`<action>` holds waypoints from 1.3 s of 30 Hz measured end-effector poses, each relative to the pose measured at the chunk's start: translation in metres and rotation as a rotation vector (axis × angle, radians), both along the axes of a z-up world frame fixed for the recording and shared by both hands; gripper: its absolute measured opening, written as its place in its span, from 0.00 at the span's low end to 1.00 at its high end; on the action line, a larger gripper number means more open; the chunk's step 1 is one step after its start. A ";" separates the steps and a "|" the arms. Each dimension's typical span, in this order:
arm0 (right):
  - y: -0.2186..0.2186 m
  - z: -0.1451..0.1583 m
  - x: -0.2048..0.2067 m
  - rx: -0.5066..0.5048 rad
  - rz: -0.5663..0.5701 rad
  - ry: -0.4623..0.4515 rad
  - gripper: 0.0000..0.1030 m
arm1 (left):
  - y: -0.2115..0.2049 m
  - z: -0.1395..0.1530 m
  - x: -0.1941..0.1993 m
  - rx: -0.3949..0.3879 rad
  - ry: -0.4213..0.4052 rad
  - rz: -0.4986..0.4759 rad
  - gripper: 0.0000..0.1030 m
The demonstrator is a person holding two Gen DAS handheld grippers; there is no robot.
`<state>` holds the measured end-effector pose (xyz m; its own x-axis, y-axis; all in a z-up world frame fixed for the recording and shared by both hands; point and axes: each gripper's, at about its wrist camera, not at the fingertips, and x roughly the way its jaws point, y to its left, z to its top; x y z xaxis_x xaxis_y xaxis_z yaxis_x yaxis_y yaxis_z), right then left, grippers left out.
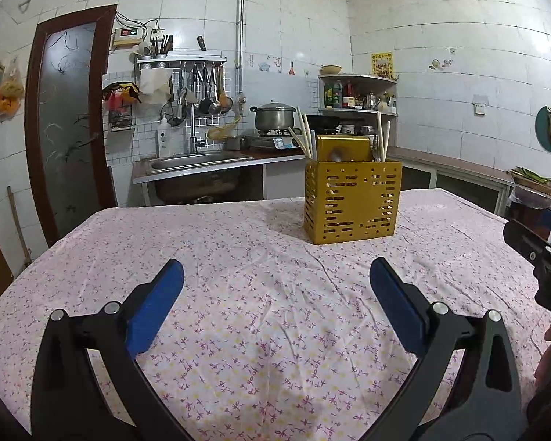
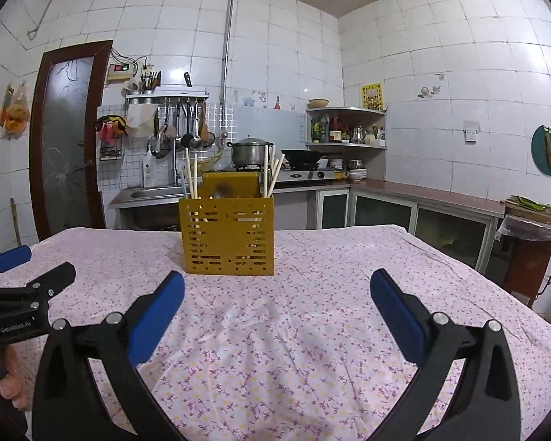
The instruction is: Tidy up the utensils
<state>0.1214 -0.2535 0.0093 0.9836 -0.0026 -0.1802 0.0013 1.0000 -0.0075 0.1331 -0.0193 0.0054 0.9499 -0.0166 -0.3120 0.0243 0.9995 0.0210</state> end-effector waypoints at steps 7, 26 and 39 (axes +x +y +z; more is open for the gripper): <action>0.002 0.000 0.001 -0.005 0.000 0.004 0.96 | -0.003 0.001 -0.005 0.021 -0.023 -0.008 0.95; 0.004 -0.002 0.000 -0.006 -0.004 0.002 0.96 | 0.000 0.000 -0.007 0.013 -0.022 0.001 0.95; 0.004 -0.002 0.000 -0.006 -0.004 0.003 0.96 | 0.000 0.000 -0.007 0.015 -0.026 0.001 0.95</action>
